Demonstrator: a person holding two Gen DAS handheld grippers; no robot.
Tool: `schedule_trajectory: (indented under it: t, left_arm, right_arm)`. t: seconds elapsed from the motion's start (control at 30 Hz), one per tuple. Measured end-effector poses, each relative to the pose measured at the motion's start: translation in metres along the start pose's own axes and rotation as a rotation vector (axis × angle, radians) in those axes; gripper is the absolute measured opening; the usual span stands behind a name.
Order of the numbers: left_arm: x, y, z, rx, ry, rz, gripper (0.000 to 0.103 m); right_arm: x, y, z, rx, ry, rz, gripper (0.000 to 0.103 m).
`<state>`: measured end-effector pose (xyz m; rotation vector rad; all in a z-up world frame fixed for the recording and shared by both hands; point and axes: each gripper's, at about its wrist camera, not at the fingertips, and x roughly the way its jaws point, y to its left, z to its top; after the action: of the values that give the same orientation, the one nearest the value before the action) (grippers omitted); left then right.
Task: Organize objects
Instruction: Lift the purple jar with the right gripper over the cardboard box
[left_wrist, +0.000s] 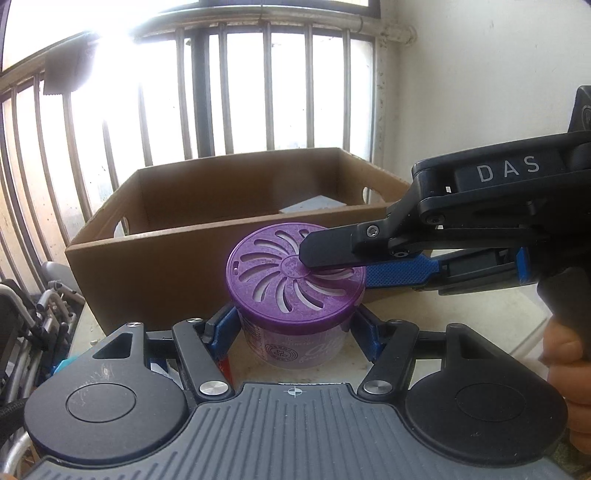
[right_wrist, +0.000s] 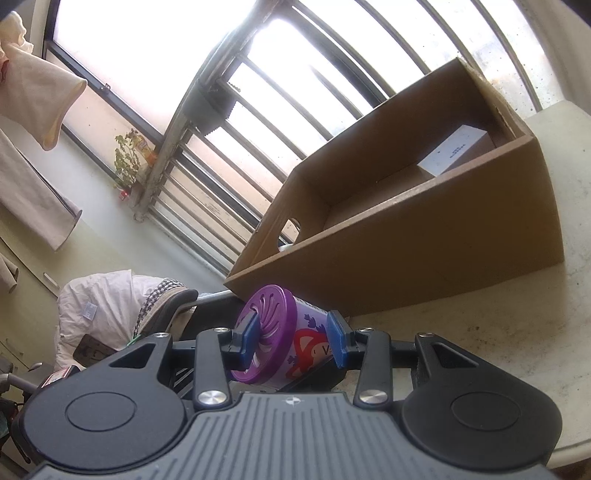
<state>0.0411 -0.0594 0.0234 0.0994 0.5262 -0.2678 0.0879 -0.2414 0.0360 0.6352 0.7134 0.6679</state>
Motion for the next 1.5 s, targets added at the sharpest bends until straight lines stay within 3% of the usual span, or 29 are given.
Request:
schedule_trajectory:
  t: [1.1, 1.5]
  left_arm:
    - [0.012, 0.015, 0.035, 0.015, -0.029, 0.030, 0.065]
    - [0.010, 0.032, 0.073, 0.085, -0.049, 0.101, 0.065]
  right_arm:
    - [0.021, 0.004, 0.037, -0.018, -0.011, 0.033, 0.043]
    - [0.042, 0.032, 0.071, -0.091, 0.015, 0.074, 0.044]
